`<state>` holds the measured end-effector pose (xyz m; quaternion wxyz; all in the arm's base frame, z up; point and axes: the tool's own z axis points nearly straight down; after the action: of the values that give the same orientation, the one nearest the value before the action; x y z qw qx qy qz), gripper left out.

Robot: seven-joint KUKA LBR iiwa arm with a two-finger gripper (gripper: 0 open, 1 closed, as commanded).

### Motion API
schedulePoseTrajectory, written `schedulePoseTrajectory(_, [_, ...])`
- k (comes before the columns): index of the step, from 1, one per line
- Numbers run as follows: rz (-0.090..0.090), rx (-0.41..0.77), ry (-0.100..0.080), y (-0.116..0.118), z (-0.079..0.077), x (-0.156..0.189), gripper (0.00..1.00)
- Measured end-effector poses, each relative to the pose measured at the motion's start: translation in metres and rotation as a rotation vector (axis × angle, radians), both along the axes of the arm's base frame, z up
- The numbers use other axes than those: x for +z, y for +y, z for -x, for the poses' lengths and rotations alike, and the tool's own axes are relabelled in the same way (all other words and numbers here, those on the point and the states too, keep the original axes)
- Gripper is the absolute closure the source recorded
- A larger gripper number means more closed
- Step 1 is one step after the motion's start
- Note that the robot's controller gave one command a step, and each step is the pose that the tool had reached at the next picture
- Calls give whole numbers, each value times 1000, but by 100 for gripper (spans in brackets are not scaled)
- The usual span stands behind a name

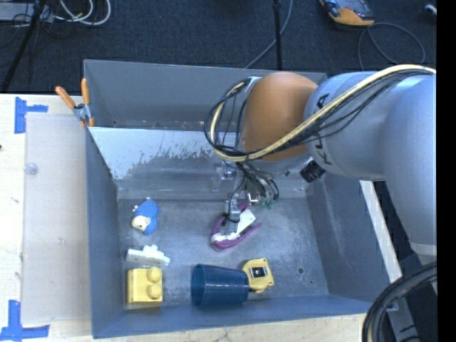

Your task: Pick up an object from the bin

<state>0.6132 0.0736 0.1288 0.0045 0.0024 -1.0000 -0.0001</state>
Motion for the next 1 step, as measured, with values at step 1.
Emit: schedulePoseTrajectory(1, [-1,-1,-7,0,-2,5,0])
